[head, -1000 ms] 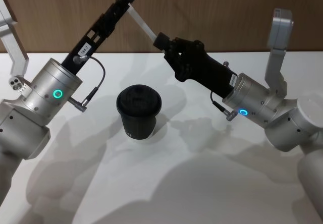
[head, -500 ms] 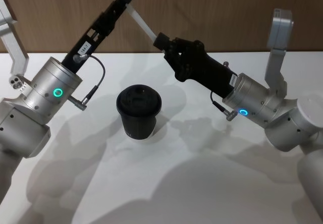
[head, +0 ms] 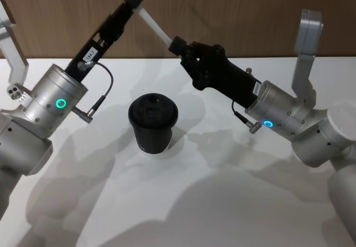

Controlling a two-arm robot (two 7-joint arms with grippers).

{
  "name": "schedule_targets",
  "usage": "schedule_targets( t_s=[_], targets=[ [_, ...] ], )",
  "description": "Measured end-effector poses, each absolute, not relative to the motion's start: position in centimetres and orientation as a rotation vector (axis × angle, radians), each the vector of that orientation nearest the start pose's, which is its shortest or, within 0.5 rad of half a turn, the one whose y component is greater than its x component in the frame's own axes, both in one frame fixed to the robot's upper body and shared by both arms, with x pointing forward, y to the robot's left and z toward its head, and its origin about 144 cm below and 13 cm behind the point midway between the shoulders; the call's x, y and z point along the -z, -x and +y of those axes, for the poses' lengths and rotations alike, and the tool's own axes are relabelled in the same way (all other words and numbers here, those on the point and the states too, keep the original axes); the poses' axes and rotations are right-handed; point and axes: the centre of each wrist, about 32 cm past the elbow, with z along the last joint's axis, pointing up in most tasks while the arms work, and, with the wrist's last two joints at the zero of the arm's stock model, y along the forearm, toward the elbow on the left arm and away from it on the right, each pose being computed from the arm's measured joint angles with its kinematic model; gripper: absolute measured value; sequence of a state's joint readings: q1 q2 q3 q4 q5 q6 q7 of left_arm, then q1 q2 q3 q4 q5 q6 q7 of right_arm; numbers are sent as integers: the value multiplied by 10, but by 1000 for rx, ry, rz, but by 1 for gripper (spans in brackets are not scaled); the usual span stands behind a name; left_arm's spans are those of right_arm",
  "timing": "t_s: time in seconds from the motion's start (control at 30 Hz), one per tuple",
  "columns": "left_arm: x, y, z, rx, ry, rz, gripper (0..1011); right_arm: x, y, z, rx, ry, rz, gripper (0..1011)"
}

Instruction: Pick up the straw with one hand, pass it to the other hand, and insert it into the cup.

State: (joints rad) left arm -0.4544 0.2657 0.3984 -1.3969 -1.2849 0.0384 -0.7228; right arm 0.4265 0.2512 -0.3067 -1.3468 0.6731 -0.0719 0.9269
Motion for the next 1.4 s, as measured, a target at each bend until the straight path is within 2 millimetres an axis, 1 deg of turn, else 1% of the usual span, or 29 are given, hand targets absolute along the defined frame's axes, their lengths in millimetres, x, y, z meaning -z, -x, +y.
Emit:
schedule_targets(
  t_s=[0.2,0.23,0.27,0.37,0.4,0.43,0.47,0.53,0.57,0.63,0.7,0.77,0.83,0.87,0.93,1.03,1.07,1.1,1.33,1.4],
  targets=[
    [-1233,-560,202,-402,799,399,3,-1220,-565,-226,398,-377,-38,6],
    [-1233,-560,203,-405,801,398,3,-1220,-565,-226,398,-377,-38,38],
    [-1232,-560,204,-409,801,399,3,-1220,-565,-227,398,-377,-38,38],
    [-1231,-559,205,-413,803,399,2,-1220,-565,-227,398,-377,-38,101],
    [-1231,-559,205,-414,803,400,2,-1220,-565,-226,398,-377,-38,151],
    [-1231,-558,206,-417,804,400,3,-1220,-565,-226,398,-377,-38,171],
    [-1231,-558,206,-417,804,400,2,-1220,-565,-226,398,-377,-38,226],
    [-1230,-558,206,-419,805,399,3,-1220,-565,-226,398,-377,-38,262],
    [-1230,-557,207,-421,806,399,2,-1220,-565,-226,397,-377,-38,318],
    [-1230,-557,207,-424,806,397,3,-1220,-565,-226,397,-377,-38,358],
    [-1230,-556,208,-427,805,395,3,-1220,-565,-226,397,-377,-37,443],
    [-1231,-556,209,-428,804,392,4,-1220,-565,-226,397,-377,-37,482],
    [-1231,-556,209,-430,801,388,4,-1220,-565,-226,397,-377,-37,543],
    [-1232,-555,210,-433,796,381,3,-1220,-565,-226,397,-377,-38,603],
    [-1233,-555,210,-436,788,373,3,-1220,-565,-226,397,-377,-37,642],
    [-1236,-553,213,-447,762,345,3,-1220,-565,-226,397,-377,-37,759],
    [-1236,-553,213,-447,762,345,2,-1220,-565,-226,397,-377,-37,769],
    [-1237,-553,214,-453,749,331,3,-1220,-565,-226,397,-377,-37,816],
    [-1246,-549,220,-480,685,258,2,-1220,-565,-226,397,-377,-37,993],
    [-1249,-548,222,-490,659,228,4,-1220,-565,-226,397,-377,-37,1001]
  ],
)
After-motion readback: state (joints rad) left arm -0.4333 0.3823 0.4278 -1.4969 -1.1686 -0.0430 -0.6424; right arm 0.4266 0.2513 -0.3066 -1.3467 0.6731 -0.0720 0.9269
